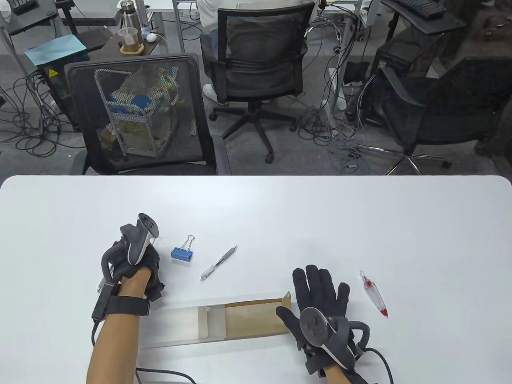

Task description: Pack snap-button pull-out pencil case

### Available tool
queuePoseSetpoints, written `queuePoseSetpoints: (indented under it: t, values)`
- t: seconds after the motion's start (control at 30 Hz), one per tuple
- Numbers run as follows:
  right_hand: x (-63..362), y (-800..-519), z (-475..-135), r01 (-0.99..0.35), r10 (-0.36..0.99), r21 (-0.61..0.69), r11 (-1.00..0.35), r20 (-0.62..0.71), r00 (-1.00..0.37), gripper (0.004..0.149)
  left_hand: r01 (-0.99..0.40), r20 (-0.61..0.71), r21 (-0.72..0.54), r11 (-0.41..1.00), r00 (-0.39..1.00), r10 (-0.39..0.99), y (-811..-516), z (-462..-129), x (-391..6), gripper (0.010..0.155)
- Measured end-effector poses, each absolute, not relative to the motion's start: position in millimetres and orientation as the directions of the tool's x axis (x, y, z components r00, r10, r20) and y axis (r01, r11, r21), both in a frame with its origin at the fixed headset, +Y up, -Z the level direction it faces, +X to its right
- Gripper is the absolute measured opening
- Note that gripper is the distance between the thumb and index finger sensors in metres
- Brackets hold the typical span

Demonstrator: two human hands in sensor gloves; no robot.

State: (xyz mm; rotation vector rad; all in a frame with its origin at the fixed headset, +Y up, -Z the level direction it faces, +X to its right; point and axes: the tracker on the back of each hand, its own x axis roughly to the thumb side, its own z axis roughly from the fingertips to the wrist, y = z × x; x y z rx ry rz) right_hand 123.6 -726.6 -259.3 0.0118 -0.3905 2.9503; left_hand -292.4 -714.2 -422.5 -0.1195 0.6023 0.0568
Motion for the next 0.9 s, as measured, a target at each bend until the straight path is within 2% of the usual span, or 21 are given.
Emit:
queuePoseSetpoints:
  t: [0.03,0.13,0.17,0.2,0.33,0.43,0.5,0.63,0.77,0.83,0.9]
  values:
    - [123.2,-726.6,-259.2,-0.164,0.161,-0.257,-0.952,0.031,-0.986,0.087,-0.094,-0.536,-0.07,0.993,0.843,0.042,-709.0,-417.2,-289.7,0.071]
    - [120.2,-726.6,-258.5,-0.171,0.166,-0.253,-0.952,0.042,-0.985,0.086,-0.146,-0.328,0.014,0.989,0.934,0.142,-691.0,-389.9,-272.6,0.071]
    - [118.5,-727.1,-258.6,-0.173,0.166,-0.245,-0.954,0.046,-0.985,0.086,-0.171,-0.207,0.015,0.985,0.963,0.171,-686.7,-378.0,-264.3,0.071]
    - [117.3,-727.7,-258.4,-0.167,0.16,-0.241,-0.956,0.047,-0.986,0.086,-0.185,-0.145,0.018,0.983,0.972,0.185,-684.5,-368.8,-257.3,0.071]
    - [114.1,-729.7,-258.9,-0.153,0.146,-0.228,-0.962,0.049,-0.988,0.086,-0.233,0.138,-0.041,0.972,0.962,0.236,-685.6,-321.7,-220.4,0.071]
    - [113.6,-731.9,-260.2,-0.142,0.136,-0.214,-0.966,0.044,-0.99,0.085,-0.197,0.309,-0.106,0.975,0.925,0.221,-696.9,-289.9,-192.2,0.071]
    - [113.7,-732.5,-260.7,-0.14,0.134,-0.203,-0.969,0.044,-0.99,0.085,-0.158,0.354,-0.135,0.978,0.914,0.196,-704.0,-278.1,-181.6,0.071]
    - [112.0,-728.4,-260.7,-0.174,0.166,-0.116,-0.978,0.077,-0.983,0.083,-0.088,0.405,-0.092,0.992,0.907,0.118,-713.8,-262.8,-169.9,0.071]
    - [95.1,-711.7,-254.6,-0.15,0.132,-0.176,-0.973,0.111,-0.985,0.079,-0.1,0.411,-0.091,0.991,0.902,0.129,-715.3,-260.3,-169.6,0.072]
    - [79.9,-704.0,-253.4,-0.142,0.108,-0.185,-0.972,0.183,-0.977,0.076,-0.092,0.41,-0.075,0.993,0.905,0.115,-714.5,-259.6,-169.6,0.072]
    - [58.0,-699.6,-253.7,-0.076,0.031,-0.16,-0.984,0.267,-0.963,0.074,-0.094,0.41,-0.072,0.993,0.905,0.115,-713.8,-258.9,-170.3,0.072]
